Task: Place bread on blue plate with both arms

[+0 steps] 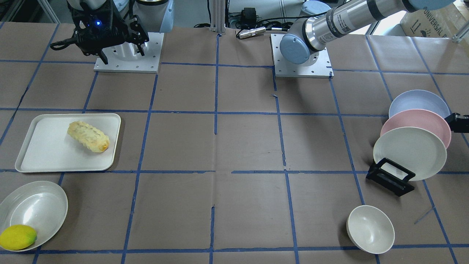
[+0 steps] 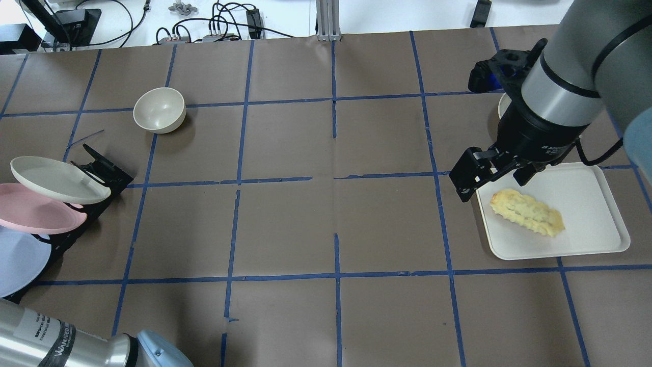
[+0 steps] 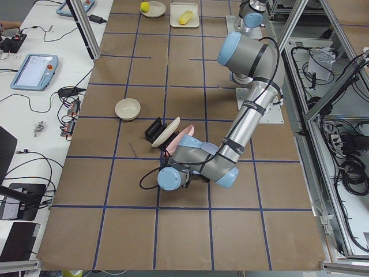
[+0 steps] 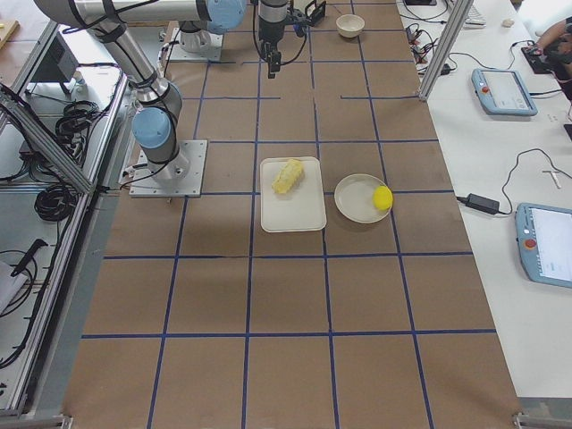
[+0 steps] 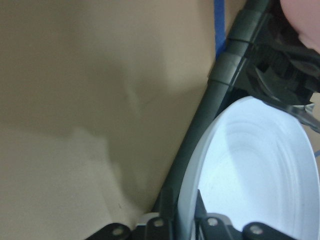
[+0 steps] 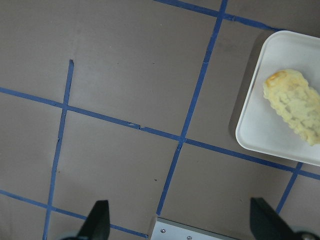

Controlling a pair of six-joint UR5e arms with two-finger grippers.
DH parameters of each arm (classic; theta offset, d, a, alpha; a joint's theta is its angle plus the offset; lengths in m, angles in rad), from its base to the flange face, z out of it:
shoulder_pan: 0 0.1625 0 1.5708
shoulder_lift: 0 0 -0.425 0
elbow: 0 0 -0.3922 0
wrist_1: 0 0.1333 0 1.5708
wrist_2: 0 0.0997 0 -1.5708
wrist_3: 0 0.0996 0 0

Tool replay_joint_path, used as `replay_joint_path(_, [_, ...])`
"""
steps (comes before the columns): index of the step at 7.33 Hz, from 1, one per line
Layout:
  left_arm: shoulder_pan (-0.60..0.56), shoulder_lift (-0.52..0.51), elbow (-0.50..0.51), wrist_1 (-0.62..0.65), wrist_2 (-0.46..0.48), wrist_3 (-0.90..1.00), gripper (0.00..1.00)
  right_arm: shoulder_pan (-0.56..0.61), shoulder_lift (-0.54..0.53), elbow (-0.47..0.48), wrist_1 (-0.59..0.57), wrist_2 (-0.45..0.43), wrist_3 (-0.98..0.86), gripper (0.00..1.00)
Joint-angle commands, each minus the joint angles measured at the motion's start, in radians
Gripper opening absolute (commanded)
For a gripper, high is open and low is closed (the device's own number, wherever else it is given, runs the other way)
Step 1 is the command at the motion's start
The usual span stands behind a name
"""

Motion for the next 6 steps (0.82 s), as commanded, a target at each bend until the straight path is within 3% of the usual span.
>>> replay_joint_path(1, [0.000, -0.008, 0.062, -0.069, 0.001, -0.001, 0.15, 0.000, 0.002, 0.000, 0.000, 0.000, 0.000, 1.00])
replay_joint_path(6, [0.004, 0.050, 0.077, -0.184, 0.014, -0.012, 0.15, 0.000, 0.000, 0.002, 0.000, 0.000, 0.000, 1.00])
